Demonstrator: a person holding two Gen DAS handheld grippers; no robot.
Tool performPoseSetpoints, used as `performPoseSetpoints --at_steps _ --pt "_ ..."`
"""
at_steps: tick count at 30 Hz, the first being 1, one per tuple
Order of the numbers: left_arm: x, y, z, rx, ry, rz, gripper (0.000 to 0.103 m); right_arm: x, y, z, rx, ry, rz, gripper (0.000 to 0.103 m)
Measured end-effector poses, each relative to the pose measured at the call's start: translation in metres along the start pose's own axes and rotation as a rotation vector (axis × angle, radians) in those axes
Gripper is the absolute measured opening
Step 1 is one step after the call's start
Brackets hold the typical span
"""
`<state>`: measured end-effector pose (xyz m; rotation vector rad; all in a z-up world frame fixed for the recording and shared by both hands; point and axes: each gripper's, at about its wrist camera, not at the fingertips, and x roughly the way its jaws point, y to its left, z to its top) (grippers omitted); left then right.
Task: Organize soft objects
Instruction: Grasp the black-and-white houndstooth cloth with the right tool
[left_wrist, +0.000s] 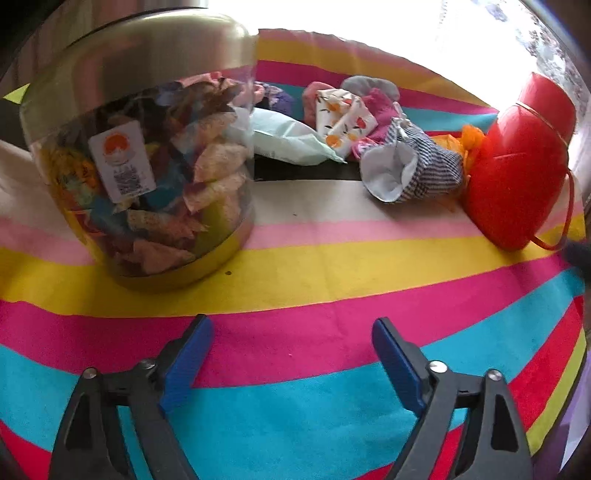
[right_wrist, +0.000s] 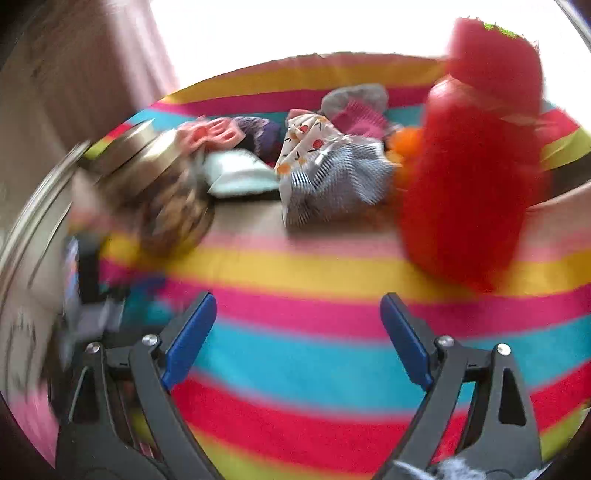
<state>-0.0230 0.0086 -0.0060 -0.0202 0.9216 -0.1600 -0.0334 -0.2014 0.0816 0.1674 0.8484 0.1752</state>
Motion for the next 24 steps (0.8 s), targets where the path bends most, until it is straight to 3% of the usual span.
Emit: performPoseSetpoints --at_steps 1,4,9,11,12,13,15,18,20,22,24 --pt "0.001 0.001 0.0 0.005 0.004 -0.017 0.103 0.028 0.006 0.004 0.002 -0.006 -0.028 0.092" --pt "0.0 -0.006 0.0 0.047 0.02 -0.005 0.103 0.096 0.022 0.041 -0.063 -0.021 -0.139 0.092" --pt "-0.001 -0.013 -0.002 0.093 0.03 0.03 0.103 0.155 0.029 0.071 -0.167 0.035 -0.305 0.091" --pt "-0.001 -0.014 -0.003 0.1 0.031 0.034 0.103 0.157 0.02 0.066 -0.169 0.049 -0.287 0.072" --pt "-0.002 -0.014 -0.003 0.101 0.031 0.033 0.103 0.147 0.014 0.058 -0.166 0.04 -0.251 0.045" --pt "-0.002 -0.014 -0.002 0.1 0.031 0.032 0.103 0.136 0.008 0.05 -0.159 0.021 -0.217 0.031" --pt "-0.003 -0.014 -0.002 0.097 0.029 0.028 0.103 0.098 -0.008 0.026 -0.127 -0.024 -0.07 0.028" --pt "-0.004 -0.015 -0.003 0.103 0.03 0.033 0.103 0.039 -0.027 -0.017 -0.125 -0.053 0.029 0.028" --pt "-0.004 -0.014 -0.002 0.103 0.031 0.034 0.103 0.014 -0.039 -0.041 -0.116 -0.05 0.038 0.033" --pt "-0.006 -0.015 -0.005 0.102 0.032 0.035 0.103 0.004 -0.059 -0.062 -0.092 0.014 -0.011 0.058" --pt "-0.006 -0.015 -0.006 0.1 0.033 0.037 0.103 0.0 -0.076 -0.074 -0.047 0.044 -0.025 0.073"
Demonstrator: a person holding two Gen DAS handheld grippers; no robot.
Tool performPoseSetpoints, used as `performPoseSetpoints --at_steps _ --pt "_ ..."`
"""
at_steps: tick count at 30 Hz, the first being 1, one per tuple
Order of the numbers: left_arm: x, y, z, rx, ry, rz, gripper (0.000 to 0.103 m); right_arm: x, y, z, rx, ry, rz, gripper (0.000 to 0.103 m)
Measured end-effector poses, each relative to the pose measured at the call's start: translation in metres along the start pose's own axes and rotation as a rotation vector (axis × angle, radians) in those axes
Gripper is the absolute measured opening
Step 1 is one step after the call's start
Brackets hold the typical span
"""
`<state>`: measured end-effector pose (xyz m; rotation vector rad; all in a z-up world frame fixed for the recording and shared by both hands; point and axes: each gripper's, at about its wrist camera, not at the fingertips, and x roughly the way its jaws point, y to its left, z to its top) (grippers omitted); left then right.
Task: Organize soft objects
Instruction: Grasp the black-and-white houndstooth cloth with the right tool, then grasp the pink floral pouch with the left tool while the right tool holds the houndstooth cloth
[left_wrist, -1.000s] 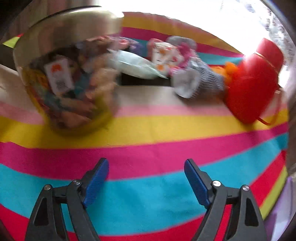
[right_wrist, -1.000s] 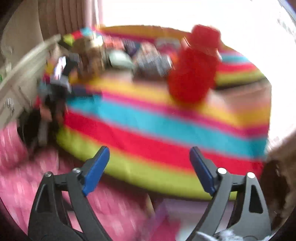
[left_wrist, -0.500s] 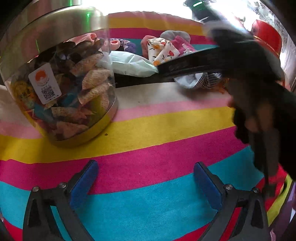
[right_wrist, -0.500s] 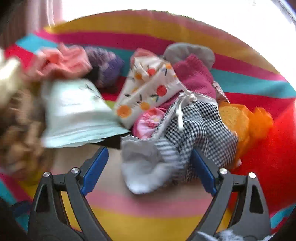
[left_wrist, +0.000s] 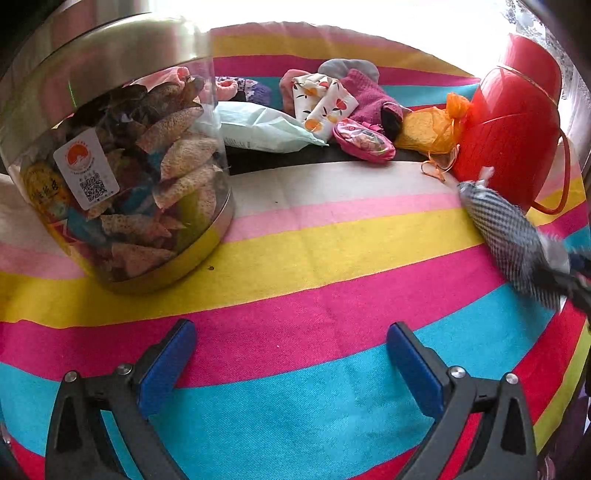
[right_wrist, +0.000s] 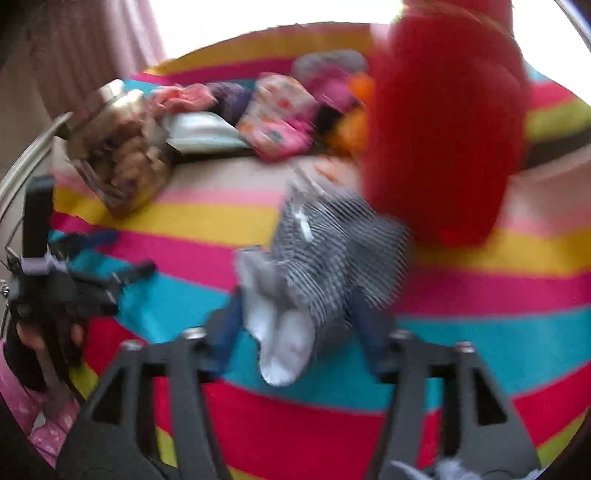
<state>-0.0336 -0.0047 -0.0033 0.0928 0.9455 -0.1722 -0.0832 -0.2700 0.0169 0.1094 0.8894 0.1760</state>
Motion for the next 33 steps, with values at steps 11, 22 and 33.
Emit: performPoseSetpoints --at_steps 11,22,33 --pt "0.011 0.002 0.009 -0.019 0.011 0.016 0.103 0.034 -0.005 0.023 0.094 0.011 -0.028 0.084" --pt "0.022 -0.033 0.047 -0.007 0.031 -0.099 0.102 0.027 0.005 0.006 -0.015 -0.046 -0.181 0.024" --pt "0.123 -0.081 0.167 -0.104 0.031 0.019 0.102 0.021 0.007 -0.01 -0.001 -0.079 -0.183 0.026"
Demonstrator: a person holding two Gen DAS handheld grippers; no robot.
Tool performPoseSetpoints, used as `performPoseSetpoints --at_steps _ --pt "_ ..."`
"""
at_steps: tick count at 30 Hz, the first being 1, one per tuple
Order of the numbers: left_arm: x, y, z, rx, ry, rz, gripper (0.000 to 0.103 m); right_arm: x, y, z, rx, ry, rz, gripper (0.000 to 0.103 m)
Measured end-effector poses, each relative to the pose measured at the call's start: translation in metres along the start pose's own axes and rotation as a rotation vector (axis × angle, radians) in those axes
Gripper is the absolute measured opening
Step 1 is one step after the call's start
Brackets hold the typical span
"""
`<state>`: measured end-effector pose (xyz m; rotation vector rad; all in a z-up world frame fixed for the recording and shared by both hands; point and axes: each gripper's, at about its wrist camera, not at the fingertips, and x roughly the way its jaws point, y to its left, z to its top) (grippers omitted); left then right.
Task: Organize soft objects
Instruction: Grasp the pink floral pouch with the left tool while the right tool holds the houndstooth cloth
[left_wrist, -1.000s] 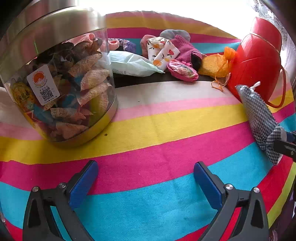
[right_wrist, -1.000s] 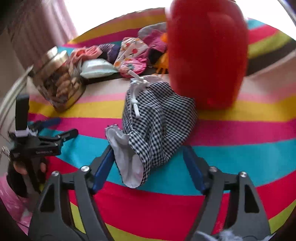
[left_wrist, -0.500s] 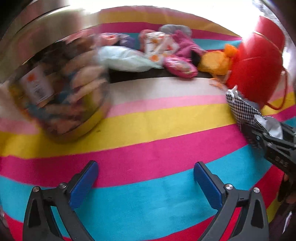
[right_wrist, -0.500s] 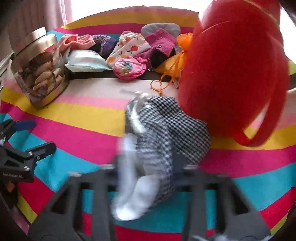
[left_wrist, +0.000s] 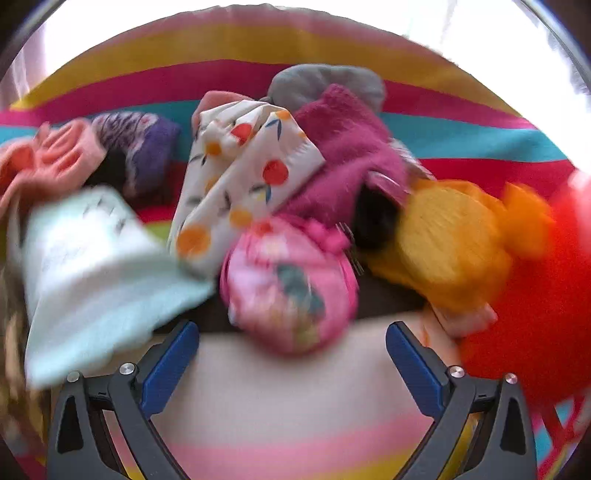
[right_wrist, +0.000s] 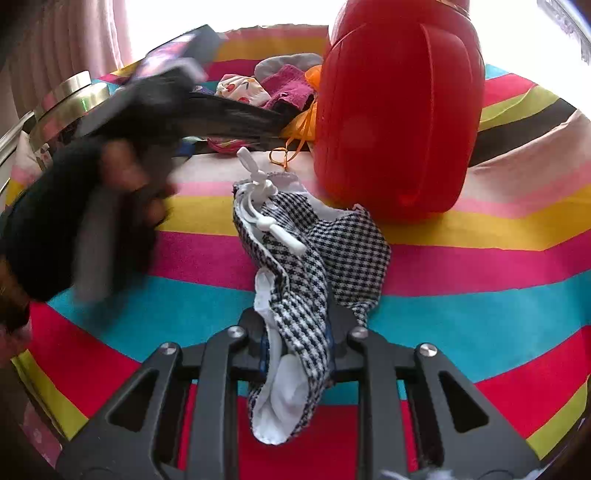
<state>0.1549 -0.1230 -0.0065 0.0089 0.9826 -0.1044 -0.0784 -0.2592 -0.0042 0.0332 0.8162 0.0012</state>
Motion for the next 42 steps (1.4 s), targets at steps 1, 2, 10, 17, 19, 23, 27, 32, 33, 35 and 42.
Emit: performPoseSetpoints --at_steps 1,2,10,17,19,23,27,32,33,35,42 --pt "0.005 -0.003 0.006 0.009 0.006 0.025 0.102 0.0 0.0 0.0 0.0 -0.002 0.001 0.027" --pt "0.01 -0.006 0.01 0.02 0.014 0.048 0.103 0.0 0.0 0.0 0.001 -0.005 0.002 0.027" --pt "-0.026 0.008 -0.02 0.028 -0.016 -0.044 0.067 -0.006 -0.002 -0.002 0.014 -0.014 0.017 0.029" --pt "-0.096 0.05 -0.111 0.053 -0.063 -0.114 0.068 -0.008 -0.002 -0.003 0.014 -0.016 0.018 0.029" --pt "-0.111 0.062 -0.131 0.066 -0.068 -0.106 0.068 -0.008 -0.002 -0.003 0.012 -0.017 0.015 0.029" --pt "-0.13 0.075 -0.16 0.077 -0.067 -0.091 0.068 -0.007 -0.001 -0.003 0.004 -0.017 0.005 0.029" --pt "-0.147 0.087 -0.177 0.071 -0.079 -0.08 0.068 -0.005 0.001 -0.002 -0.003 -0.019 -0.007 0.028" --pt "-0.16 0.094 -0.191 0.043 -0.079 -0.086 0.068 -0.009 -0.002 -0.002 0.028 -0.012 0.018 0.027" --pt "-0.164 0.096 -0.194 0.038 -0.081 -0.086 0.068 -0.014 -0.003 -0.003 0.066 -0.01 0.046 0.026" --pt "-0.171 0.099 -0.198 0.036 -0.092 -0.085 0.068 -0.022 0.0 -0.007 0.115 -0.01 0.104 0.026" --pt "-0.187 0.101 -0.206 0.037 -0.118 -0.074 0.069 -0.061 0.045 -0.002 0.028 -0.049 0.206 0.026"
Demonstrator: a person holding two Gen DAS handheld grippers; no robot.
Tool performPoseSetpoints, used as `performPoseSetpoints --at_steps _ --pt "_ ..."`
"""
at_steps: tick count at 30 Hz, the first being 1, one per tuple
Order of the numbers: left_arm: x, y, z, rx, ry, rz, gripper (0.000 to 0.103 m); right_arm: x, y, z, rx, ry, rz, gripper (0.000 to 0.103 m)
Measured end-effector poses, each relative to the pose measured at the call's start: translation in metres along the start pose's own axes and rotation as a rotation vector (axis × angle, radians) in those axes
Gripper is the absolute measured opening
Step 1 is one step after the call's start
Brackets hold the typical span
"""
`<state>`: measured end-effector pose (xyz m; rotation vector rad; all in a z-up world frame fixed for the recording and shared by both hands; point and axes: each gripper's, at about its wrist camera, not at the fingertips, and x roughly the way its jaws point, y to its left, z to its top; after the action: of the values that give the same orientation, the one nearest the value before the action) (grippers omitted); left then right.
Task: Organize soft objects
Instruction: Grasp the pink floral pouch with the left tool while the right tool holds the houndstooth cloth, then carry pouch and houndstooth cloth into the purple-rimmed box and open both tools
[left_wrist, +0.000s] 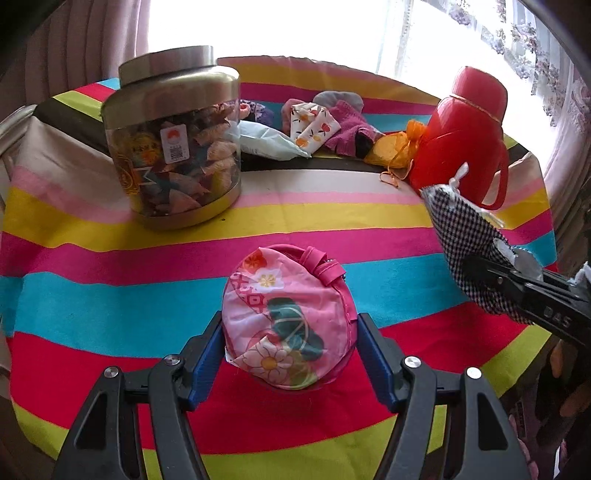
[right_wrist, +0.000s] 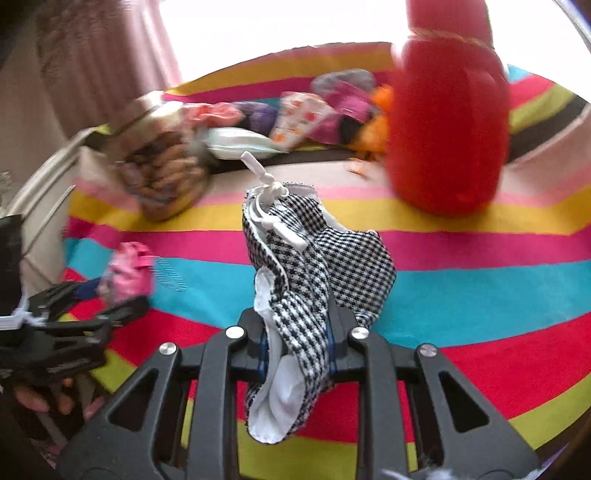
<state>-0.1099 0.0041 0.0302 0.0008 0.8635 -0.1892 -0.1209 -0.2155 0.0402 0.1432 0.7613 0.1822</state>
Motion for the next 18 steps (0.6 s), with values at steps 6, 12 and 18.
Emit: performPoseSetpoints --at_steps 6,12,18 --pt "-0.02 -0.005 0.0 0.022 -0.039 0.021 0.069 -0.028 0.03 0.005 -0.078 -0.043 0.028 0.026" --pt "-0.038 -0.023 0.002 0.092 -0.078 0.032 0.069 -0.062 0.021 -0.001 -0.059 -0.066 0.011 0.026" --pt "-0.053 -0.057 0.002 0.181 -0.096 -0.002 0.069 -0.095 -0.001 -0.013 -0.031 -0.085 -0.034 0.026"
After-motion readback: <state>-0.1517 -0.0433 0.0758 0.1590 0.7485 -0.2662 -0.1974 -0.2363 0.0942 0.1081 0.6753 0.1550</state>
